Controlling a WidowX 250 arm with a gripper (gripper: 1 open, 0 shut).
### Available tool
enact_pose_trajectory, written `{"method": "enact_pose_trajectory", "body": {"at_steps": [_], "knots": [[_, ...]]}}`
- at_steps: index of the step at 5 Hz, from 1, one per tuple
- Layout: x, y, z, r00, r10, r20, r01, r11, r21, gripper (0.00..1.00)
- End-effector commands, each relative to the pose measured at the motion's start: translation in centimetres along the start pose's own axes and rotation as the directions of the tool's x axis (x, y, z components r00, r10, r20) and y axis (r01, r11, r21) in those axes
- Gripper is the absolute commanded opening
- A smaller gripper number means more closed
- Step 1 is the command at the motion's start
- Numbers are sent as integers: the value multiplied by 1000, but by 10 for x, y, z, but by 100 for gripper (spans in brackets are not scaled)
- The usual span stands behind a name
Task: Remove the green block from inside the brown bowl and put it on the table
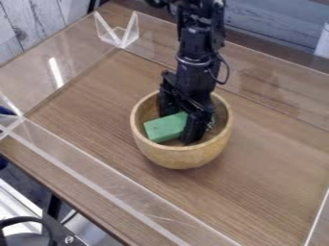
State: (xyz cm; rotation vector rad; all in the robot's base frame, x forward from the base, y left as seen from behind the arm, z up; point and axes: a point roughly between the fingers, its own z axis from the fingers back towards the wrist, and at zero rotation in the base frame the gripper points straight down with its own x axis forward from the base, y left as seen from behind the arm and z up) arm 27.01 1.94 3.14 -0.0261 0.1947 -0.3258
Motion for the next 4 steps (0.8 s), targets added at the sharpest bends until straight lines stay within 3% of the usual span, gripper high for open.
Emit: {"method": "enact_pose_trajectory", "body": {"at_steps": [1, 4], "knots": [[6, 4, 6, 999, -11, 36, 11, 1000, 6, 100], [12, 9, -2, 999, -9, 41, 9, 1000, -3, 100]]}}
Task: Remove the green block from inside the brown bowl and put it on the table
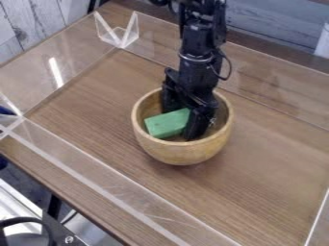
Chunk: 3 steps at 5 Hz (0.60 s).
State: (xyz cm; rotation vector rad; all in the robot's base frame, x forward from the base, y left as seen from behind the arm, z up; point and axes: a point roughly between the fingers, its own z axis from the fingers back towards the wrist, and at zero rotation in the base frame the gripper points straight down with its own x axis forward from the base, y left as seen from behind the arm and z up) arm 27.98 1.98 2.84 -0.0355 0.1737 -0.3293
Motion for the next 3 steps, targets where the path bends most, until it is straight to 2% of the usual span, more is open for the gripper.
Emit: {"method": "enact_pose_trajectory", "body": {"at_steps": [1, 3], "knots": [[4, 9, -8, 1000, -4, 8, 4, 1000, -3, 100], [5, 14, -17, 1000, 0, -8, 0, 1000, -15, 100]]}}
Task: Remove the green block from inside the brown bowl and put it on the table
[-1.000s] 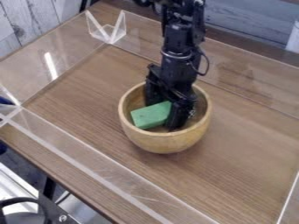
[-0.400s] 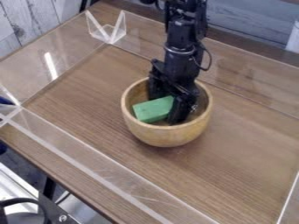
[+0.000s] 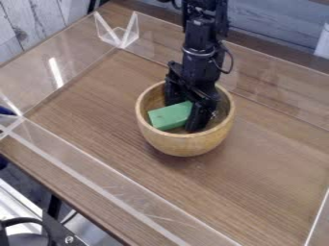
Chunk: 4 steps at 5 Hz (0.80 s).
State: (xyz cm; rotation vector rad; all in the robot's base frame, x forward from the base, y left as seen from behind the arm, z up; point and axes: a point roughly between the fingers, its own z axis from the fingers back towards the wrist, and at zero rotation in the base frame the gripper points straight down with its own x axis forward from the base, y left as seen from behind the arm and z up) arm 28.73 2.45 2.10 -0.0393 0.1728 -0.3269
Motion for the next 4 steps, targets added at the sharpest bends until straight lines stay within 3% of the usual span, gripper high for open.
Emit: {"method": "enact_pose_trajectory", "body": {"at_steps": [1, 4], "knots": [[-2, 10, -12, 1000, 2, -13, -3, 1000, -16, 100], [-4, 16, -17, 1000, 13, -26, -14, 999, -33, 100]]}}
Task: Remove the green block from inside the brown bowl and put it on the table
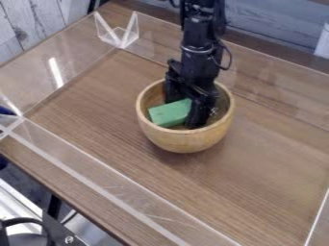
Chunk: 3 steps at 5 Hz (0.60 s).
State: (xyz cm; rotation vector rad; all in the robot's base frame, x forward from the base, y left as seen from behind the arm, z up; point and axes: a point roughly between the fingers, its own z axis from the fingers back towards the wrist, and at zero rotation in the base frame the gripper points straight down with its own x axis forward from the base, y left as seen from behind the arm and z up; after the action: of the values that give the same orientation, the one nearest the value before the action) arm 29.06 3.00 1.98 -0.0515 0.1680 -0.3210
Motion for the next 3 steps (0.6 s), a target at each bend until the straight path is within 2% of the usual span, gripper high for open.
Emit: {"method": "enact_pose_trajectory", "body": {"at_steps": [1, 3], "knots": [[-7, 10, -17, 999, 9, -37, -10, 1000, -27, 100], [-8, 9, -19, 999, 3, -45, -5, 999, -41, 100]]}}
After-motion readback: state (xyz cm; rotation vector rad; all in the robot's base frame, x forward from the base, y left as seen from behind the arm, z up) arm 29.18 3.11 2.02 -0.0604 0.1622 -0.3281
